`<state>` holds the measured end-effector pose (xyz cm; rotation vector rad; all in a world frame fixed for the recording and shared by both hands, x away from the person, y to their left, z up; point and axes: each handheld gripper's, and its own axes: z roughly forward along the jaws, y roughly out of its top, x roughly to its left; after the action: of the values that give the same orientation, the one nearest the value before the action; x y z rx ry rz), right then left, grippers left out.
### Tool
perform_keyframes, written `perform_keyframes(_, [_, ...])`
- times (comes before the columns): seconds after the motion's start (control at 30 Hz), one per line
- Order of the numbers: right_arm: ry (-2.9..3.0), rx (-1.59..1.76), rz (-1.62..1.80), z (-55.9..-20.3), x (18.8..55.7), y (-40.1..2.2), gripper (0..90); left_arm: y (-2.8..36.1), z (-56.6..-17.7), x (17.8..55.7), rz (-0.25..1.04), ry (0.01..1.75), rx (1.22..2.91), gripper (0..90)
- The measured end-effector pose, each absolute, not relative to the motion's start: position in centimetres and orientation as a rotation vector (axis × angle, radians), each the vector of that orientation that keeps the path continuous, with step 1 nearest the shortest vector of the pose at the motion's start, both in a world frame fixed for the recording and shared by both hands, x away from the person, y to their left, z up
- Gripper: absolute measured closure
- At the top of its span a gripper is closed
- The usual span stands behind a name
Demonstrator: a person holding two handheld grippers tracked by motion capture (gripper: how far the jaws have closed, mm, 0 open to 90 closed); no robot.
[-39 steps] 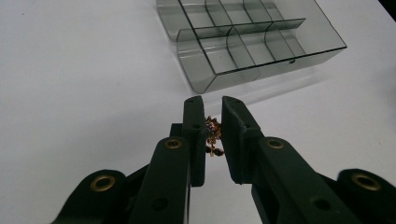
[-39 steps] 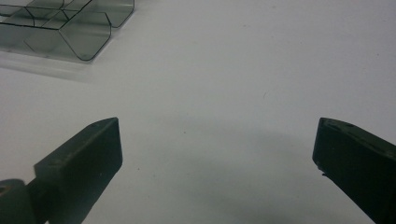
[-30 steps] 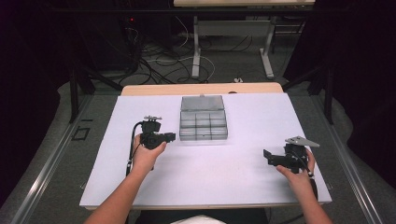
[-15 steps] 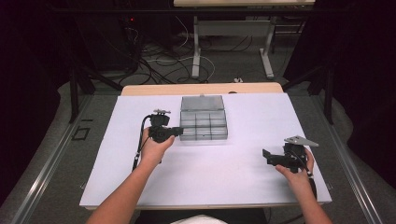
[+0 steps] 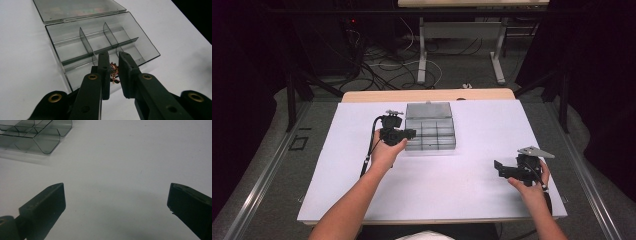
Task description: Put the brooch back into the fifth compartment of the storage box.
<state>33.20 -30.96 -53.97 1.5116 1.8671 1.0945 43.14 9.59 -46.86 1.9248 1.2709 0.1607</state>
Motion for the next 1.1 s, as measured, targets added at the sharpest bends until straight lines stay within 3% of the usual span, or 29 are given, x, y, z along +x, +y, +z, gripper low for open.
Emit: perform_keyframes(1.1, [1.884,1.509,1.098,-54.0,33.2,-31.0,1.3,4.5,-48.9,45.5,0.201,1.283,1.983,80.6])
